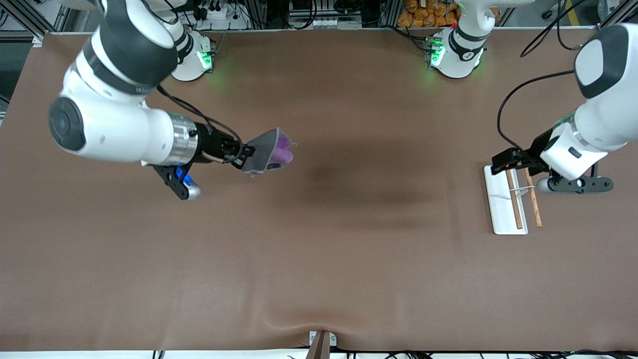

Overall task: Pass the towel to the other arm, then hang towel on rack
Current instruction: 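Lift the towel with the right gripper while the left gripper approaches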

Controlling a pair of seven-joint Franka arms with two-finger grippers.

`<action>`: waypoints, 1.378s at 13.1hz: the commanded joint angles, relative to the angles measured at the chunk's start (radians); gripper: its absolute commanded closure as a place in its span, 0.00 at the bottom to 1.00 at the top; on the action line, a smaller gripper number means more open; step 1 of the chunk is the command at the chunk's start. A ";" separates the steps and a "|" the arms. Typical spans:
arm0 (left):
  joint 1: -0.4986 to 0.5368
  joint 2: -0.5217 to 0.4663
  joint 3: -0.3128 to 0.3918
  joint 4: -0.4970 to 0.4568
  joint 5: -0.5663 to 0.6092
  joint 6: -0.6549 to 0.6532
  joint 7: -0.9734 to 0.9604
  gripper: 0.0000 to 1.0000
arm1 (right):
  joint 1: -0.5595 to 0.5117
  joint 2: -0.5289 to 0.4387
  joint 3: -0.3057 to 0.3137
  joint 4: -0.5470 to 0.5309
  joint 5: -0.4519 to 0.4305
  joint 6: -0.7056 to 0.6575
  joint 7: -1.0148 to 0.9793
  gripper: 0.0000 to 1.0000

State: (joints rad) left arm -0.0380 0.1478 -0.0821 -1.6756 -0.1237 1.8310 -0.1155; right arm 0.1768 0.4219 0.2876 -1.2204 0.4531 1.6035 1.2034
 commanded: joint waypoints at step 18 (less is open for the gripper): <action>-0.198 0.124 -0.044 0.086 -0.419 0.059 -1.134 0.00 | 0.382 0.124 -0.012 0.002 -0.056 0.874 0.927 1.00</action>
State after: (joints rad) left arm -0.2391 0.2831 -0.1187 -1.5922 -0.5237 1.9031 -1.1800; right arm 0.5543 0.5462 0.2867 -1.2304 0.4145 2.4759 2.0920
